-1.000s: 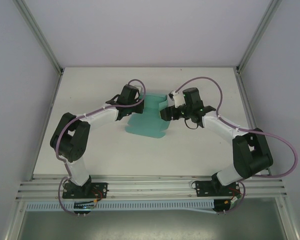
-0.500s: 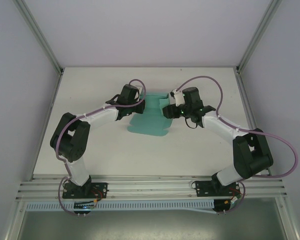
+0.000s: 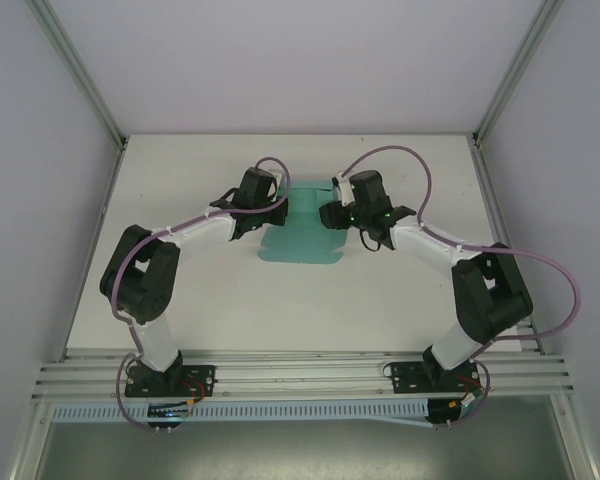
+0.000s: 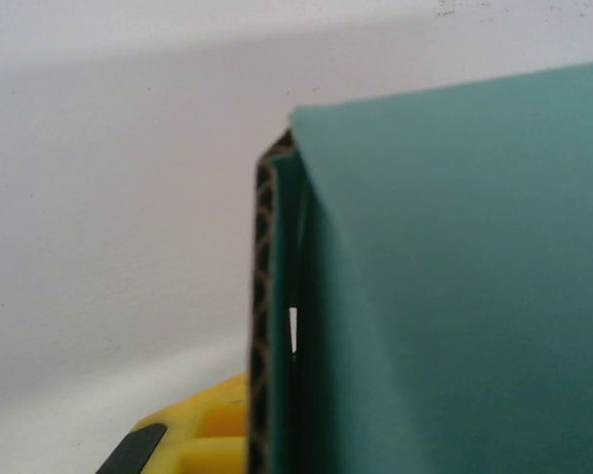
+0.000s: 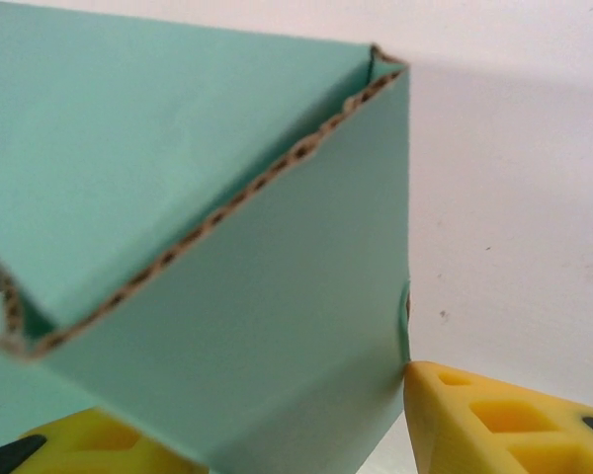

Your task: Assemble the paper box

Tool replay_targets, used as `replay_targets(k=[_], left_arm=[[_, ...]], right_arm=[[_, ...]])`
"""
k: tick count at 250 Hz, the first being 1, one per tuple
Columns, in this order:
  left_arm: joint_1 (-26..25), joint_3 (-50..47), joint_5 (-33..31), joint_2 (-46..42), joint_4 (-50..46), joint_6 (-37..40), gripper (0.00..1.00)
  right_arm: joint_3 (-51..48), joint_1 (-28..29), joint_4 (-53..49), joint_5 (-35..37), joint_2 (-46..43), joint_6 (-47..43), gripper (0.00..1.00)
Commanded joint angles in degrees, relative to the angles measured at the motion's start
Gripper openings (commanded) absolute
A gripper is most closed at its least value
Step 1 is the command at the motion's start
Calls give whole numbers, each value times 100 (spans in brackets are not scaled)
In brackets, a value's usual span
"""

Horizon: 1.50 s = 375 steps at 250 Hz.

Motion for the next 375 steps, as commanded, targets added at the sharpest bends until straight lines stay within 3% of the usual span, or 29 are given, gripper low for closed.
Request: replay_targets(k=[1,37,74,147,216,269,283,299,315,335,353,375], left_arm=[[-93,21,365,-192,119,159,0],[-92,13,204,-220,25,165,0],[-92,78,-172,-240,-119,6,0],[-92,254,-1098,-194,-637,-528,0],[-92,395,-1439,-109,-1125,-805,0],[-92,458,-1587,-52,-1288,-877,0],[-92,476,-1433,-35,-1226,-778,0],[-91,479,-1123,-21,-1069,-649,0],[-92,451,-758,-25,-850,-453,0],[-92,437,-483,-21,-701,-272,0],[-92,431,-421,-16,-690,-170,0],[-92,400,-402,-21,-673,-101,0]], right_arm=[[193,87,678,696,275,371,39],[275,111,740,905,479,489,30],[464,213,141,2249,515,654,0],[983,346,-2176,6024,962,2048,0],[1263,276,-2827,6822,1312,2538,0],[1107,83,-2531,6620,1170,2496,0],[852,98,-1817,6082,977,1977,4],[404,131,-738,4869,648,1281,9],[54,103,88,3267,360,690,19],[-309,101,882,1697,87,239,47],[-521,92,1355,833,-144,90,64],[-642,96,1615,349,-406,108,72]])
